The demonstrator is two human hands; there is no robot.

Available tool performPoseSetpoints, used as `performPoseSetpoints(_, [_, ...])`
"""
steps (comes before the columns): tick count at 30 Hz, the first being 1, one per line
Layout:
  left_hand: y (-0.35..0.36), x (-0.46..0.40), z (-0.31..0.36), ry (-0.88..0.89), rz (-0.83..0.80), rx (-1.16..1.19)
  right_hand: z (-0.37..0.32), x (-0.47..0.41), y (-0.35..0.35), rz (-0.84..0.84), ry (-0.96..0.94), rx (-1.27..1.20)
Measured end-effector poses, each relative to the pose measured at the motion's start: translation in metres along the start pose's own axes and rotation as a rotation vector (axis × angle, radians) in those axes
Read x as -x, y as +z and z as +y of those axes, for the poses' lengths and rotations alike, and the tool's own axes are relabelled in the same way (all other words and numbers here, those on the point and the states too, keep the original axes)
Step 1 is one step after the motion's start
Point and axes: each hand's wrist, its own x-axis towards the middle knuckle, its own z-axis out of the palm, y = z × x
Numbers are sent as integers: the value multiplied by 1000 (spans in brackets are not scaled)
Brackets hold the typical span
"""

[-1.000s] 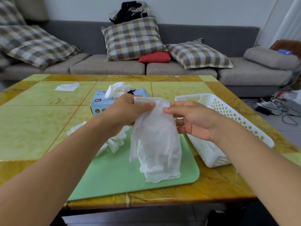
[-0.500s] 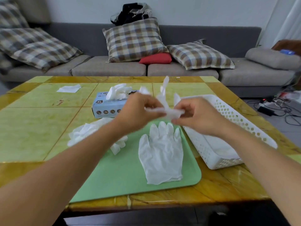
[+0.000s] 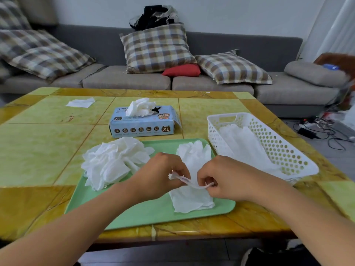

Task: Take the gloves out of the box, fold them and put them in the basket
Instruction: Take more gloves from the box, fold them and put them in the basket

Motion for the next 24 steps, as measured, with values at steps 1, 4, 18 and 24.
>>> performPoseSetpoints(1, [-1,2,0,8,-31,-3,-1,2,-1,-54,7,-9])
performPoseSetpoints(4, [3,13,-5,-12,-140,-25,-2,2,6,-156,21,35])
performPoseSetpoints(18, [8,16,-6,-58,-315,-32,3,-9,18,-229,48,-10])
performPoseSetpoints(24, [10,19,-3,-114,-332,-126,-3,-16,11,-204,8,-62])
